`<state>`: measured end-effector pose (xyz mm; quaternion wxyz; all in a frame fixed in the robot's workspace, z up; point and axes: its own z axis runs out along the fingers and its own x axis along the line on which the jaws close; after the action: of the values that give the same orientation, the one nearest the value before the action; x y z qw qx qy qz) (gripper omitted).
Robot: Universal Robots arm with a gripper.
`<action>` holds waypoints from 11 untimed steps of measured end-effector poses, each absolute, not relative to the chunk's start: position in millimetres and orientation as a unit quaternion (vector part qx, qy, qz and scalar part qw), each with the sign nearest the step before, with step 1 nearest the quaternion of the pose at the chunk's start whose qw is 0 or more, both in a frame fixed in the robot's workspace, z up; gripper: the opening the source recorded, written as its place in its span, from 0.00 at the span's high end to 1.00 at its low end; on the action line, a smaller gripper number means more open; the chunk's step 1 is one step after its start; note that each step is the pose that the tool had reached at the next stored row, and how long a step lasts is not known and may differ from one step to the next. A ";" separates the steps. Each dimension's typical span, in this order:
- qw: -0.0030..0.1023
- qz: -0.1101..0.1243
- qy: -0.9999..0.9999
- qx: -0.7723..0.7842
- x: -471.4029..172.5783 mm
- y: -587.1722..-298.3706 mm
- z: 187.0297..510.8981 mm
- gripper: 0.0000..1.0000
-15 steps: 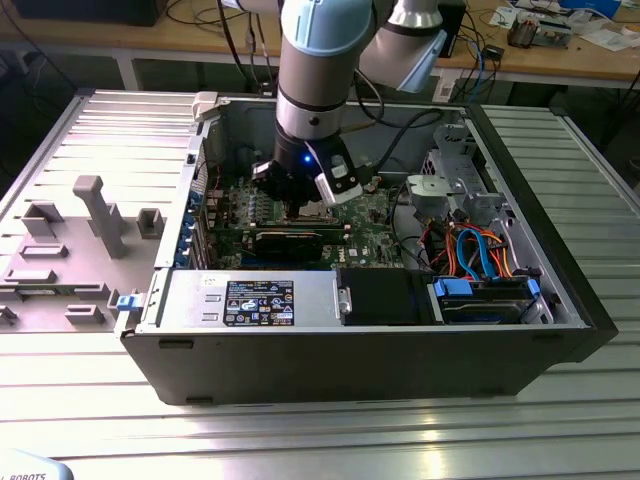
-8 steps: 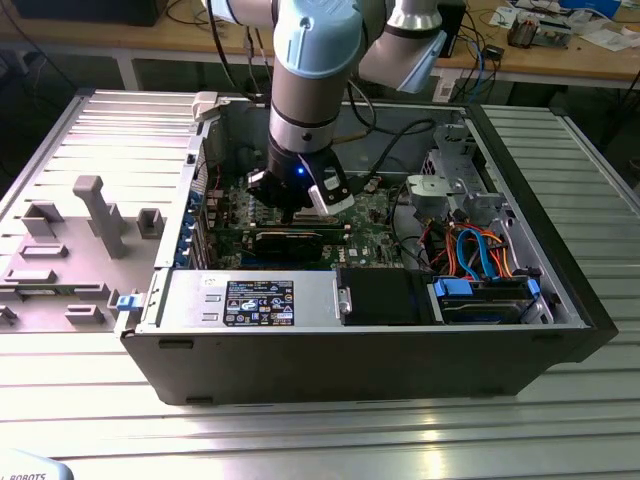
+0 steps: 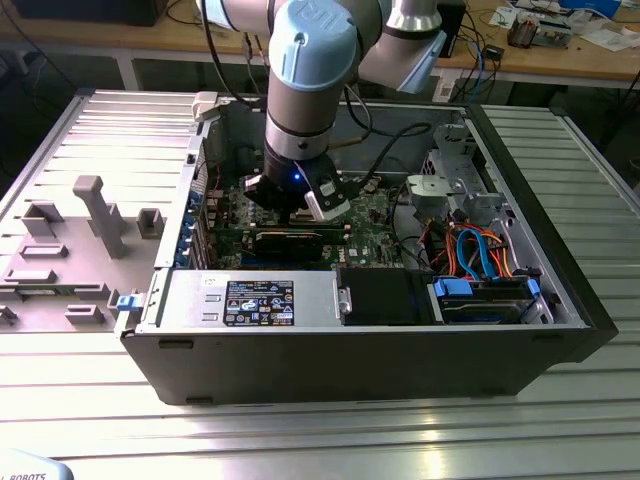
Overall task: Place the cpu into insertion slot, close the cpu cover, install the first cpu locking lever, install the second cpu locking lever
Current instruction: 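Install the second cpu locking lever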
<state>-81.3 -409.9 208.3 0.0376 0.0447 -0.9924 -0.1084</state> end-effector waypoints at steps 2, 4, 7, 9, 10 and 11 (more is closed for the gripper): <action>0.038 -0.108 -0.992 0.045 -81.3 -410.6 208.2 0.89; 0.038 -0.108 -0.992 0.045 -81.3 -414.5 208.2 0.89; 0.038 -0.109 -0.992 0.045 -81.4 -416.6 208.2 0.89; 0.038 -0.110 -0.992 0.045 -81.3 -417.7 208.2 0.89; 0.038 -0.110 -0.992 0.045 -81.3 -417.8 208.0 0.89; 0.037 -0.112 -0.992 0.045 -81.3 -417.9 207.4 0.89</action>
<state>-81.3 -417.9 207.4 0.0375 0.0449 -0.9920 -0.1116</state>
